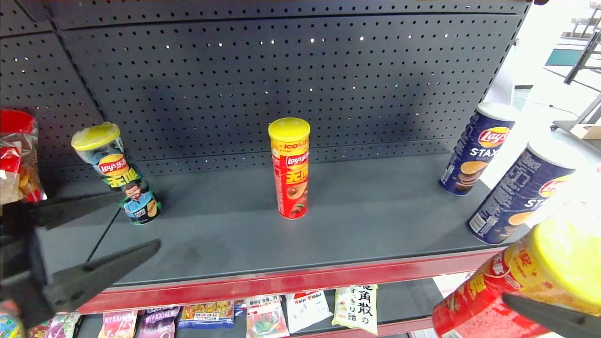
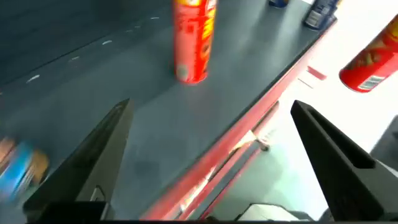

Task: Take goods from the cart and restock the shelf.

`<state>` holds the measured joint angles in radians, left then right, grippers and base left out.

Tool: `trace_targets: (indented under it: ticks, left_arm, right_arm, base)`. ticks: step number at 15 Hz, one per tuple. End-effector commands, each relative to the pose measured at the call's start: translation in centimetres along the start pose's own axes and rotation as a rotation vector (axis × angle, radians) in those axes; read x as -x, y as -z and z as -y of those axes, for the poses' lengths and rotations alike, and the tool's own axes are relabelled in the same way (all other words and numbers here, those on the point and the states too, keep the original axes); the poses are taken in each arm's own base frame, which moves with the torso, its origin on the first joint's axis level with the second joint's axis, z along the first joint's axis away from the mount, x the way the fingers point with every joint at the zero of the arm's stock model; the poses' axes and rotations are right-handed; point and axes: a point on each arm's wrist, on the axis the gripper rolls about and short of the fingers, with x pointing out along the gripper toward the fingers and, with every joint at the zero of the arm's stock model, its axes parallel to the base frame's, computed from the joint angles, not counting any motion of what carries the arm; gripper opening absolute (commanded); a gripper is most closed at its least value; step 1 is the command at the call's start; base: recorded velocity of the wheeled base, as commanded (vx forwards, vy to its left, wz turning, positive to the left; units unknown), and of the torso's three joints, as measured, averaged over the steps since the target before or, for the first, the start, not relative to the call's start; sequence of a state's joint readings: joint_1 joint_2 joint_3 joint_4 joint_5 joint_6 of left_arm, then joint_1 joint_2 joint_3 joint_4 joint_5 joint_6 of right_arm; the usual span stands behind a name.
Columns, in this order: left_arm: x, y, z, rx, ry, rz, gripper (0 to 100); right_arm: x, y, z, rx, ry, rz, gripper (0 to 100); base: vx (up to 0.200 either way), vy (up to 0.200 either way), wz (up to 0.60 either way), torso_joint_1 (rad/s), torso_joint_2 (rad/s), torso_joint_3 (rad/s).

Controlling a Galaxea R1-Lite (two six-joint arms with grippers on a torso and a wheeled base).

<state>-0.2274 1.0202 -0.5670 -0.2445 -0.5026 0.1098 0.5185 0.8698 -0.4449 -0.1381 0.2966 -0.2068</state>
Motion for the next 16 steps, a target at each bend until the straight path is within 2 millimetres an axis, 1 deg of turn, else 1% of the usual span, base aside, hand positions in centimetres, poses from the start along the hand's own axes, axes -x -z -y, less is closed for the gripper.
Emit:
trace_targets:
  ticks: [1,2,3,5,7,9,10,13,15,16]
  left_arm:
    - [-10.8,0.9,-2.8,-0.019,0.159,-0.069,100]
    - [-12.1,0.9,-3.0,-0.025,0.159,-0.061,100]
    - [-14.0,0.5,-3.2,-0.036,0.177,-0.051,100]
    - [-16.2,-0.2,-3.2,-0.046,0.2,-0.041,100]
    - [-18.1,-0.2,-3.3,-0.052,0.19,-0.046,100]
    - [-19.3,-0.3,-3.7,-0.053,0.177,-0.044,100]
    - [-19.6,-0.3,-3.8,-0.054,0.176,-0.045,100]
    - [-21.5,-1.1,-4.6,-0.066,0.137,-0.02,100]
    - [-22.3,-1.3,-4.3,-0.071,0.149,-0.015,100]
    - [-23.1,-1.2,-4.1,-0.074,0.149,-0.016,100]
  right_arm:
    - [0.0,0.0,0.0,0.0,0.0,-0.002,0]
    - [0.0,0.0,0.0,0.0,0.002,0.0,0]
    - [0.0,-0.2,0.1,0.001,0.003,0.004,0]
    - [0.0,-0.3,0.1,0.001,0.004,0.007,0]
    - [0.0,-0.1,0.0,0.0,0.003,0.004,0]
    - [0.0,-0.2,0.0,-0.001,0.003,0.005,0]
    - [0.0,-0.2,0.1,-0.001,0.003,0.005,0]
    - [0.0,-0.1,0.1,-0.004,0.003,-0.001,0]
    - [-0.1,0.0,0.0,-0.006,0.003,-0.003,0]
    - [-0.1,0.0,0.1,-0.007,0.003,-0.005,0]
  base:
    - [0.0,0.0,0.0,0.0,0.0,0.0]
    - [0.0,0.0,0.0,0.0,0.0,0.0]
    - [0.0,0.0,0.0,0.0,0.0,0.0]
    - [0.0,0.0,0.0,0.0,0.0,0.0]
    - [0.0,0.0,0.0,0.0,0.0,0.0]
    - [0.0,0.0,0.0,0.0,0.0,0.0]
    - [0.0,0.0,0.0,0.0,0.0,0.0]
    - [0.0,0.0,0.0,0.0,0.0,0.0]
    - [0.0,0.0,0.0,0.0,0.0,0.0]
    - [0.0,0.0,0.0,0.0,0.0,0.0]
